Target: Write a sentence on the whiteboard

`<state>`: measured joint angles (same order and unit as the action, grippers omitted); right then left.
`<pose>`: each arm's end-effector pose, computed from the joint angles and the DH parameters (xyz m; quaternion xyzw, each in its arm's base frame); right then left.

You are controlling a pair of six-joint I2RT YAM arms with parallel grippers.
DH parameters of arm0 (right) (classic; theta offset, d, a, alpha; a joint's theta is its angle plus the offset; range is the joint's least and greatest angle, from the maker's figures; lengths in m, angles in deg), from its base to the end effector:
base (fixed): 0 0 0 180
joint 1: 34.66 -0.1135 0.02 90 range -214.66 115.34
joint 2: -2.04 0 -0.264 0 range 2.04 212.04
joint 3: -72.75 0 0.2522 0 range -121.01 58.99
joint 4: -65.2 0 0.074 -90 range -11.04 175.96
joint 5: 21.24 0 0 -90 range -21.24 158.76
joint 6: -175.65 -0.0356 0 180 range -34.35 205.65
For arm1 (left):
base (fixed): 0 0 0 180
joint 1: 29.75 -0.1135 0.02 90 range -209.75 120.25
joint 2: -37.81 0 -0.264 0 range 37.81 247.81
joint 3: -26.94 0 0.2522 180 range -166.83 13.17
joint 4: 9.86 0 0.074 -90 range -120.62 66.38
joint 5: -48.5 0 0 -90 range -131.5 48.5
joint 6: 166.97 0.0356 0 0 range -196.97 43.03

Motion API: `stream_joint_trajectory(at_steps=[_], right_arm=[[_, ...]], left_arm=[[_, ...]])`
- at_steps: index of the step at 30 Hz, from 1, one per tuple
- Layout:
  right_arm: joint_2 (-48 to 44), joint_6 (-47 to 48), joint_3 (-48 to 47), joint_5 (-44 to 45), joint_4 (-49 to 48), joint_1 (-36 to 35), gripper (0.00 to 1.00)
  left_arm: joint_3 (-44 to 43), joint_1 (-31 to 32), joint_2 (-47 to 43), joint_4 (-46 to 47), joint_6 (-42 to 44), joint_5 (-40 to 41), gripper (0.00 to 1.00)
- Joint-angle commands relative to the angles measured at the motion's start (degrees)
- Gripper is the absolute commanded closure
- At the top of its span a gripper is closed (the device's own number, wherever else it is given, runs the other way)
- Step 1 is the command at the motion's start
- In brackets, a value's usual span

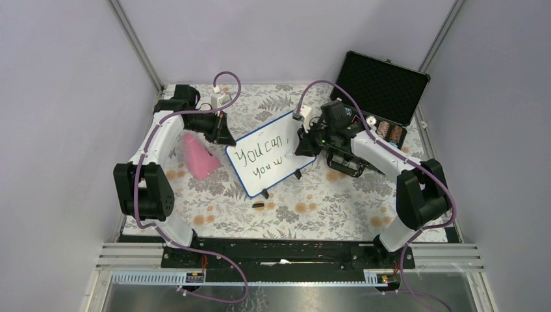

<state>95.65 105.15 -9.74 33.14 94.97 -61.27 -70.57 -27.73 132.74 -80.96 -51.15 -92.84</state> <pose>0.3143 0.1806 0.2610 -0.4561 0.7470 0.3022 0.3776 0.3287 -0.0394 0.2983 0.2914 0.8401 -0.3818 0.2521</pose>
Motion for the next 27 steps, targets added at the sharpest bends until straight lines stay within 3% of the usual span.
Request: stream_joint_trajectory(at_steps=[1, 27], right_arm=[[0.68, -0.17, -1.92, -1.11, -1.01, -0.02, 1.0], [2.58, -0.73, -3.56, -0.23, -2.08, -0.66, 1.0]], left_arm=[[-0.01, 0.61, -0.9, 1.88, 0.55, 2.71, 1.0], [-0.16, 0.61, -0.86, 1.95, 0.57, 2.89, 1.0]])
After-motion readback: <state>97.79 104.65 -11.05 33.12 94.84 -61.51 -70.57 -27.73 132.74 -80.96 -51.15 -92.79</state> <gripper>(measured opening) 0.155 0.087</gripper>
